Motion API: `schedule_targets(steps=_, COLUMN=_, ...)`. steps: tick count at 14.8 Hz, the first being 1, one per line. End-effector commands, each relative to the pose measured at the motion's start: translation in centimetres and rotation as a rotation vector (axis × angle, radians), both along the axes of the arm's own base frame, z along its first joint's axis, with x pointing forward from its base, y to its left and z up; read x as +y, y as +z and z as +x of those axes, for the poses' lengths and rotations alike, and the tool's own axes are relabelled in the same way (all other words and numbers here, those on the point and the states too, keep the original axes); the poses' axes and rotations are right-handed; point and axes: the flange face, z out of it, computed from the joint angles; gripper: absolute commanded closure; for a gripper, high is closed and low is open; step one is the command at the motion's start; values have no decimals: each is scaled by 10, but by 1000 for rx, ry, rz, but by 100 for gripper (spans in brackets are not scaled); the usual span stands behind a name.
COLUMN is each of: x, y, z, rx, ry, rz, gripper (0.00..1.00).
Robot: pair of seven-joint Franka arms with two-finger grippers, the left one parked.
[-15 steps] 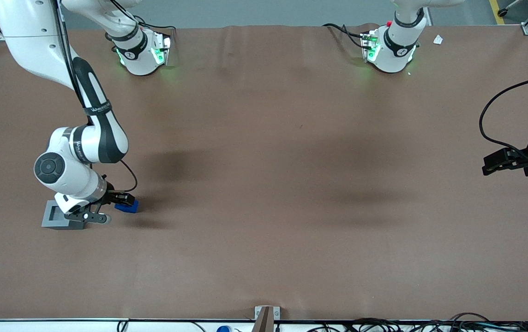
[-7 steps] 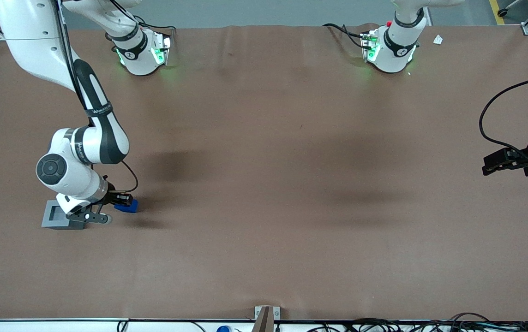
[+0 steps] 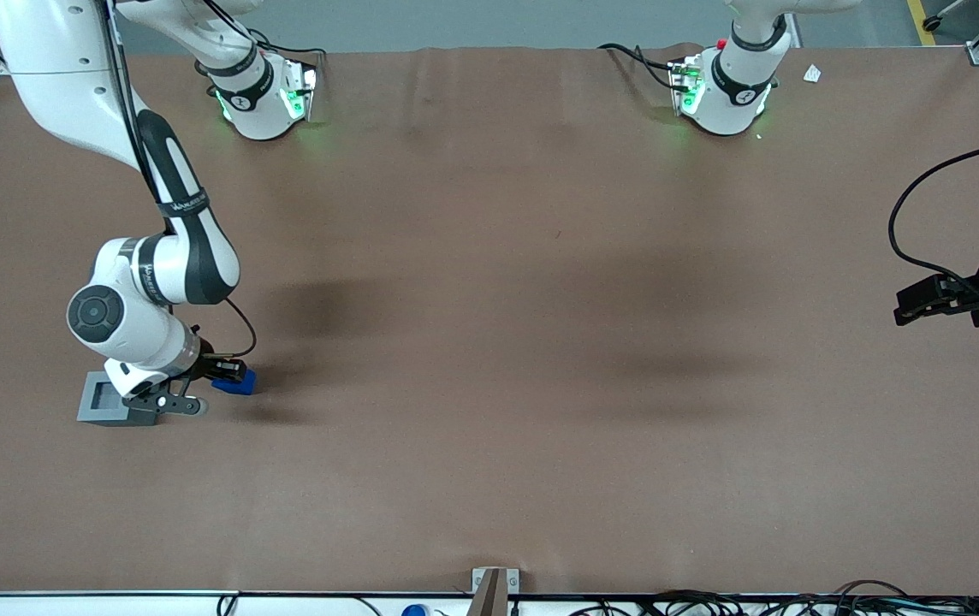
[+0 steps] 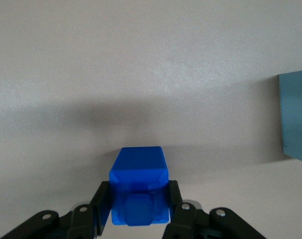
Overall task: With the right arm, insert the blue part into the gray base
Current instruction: 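Close the right gripper on the blue block, then lift the blue block and carry it over the gray base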
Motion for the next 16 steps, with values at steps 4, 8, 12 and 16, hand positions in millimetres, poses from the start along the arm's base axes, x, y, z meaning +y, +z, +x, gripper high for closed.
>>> schedule_targets(steps=4, x=-5, y=47, z=9, rx=20, ry=-5, rz=7, gripper=97)
schedule_targets(steps=8, x=-29, y=91, z=23, rx=47, ry=22, rz=1, gripper=97)
schedule_targets(steps=12, x=-76, y=118, z=32, rx=44, ry=79, rz=2, gripper=97)
schedule_targets(steps=16, x=-128, y=125, z=29, rx=42, ry=149, rz=-9, gripper=97)
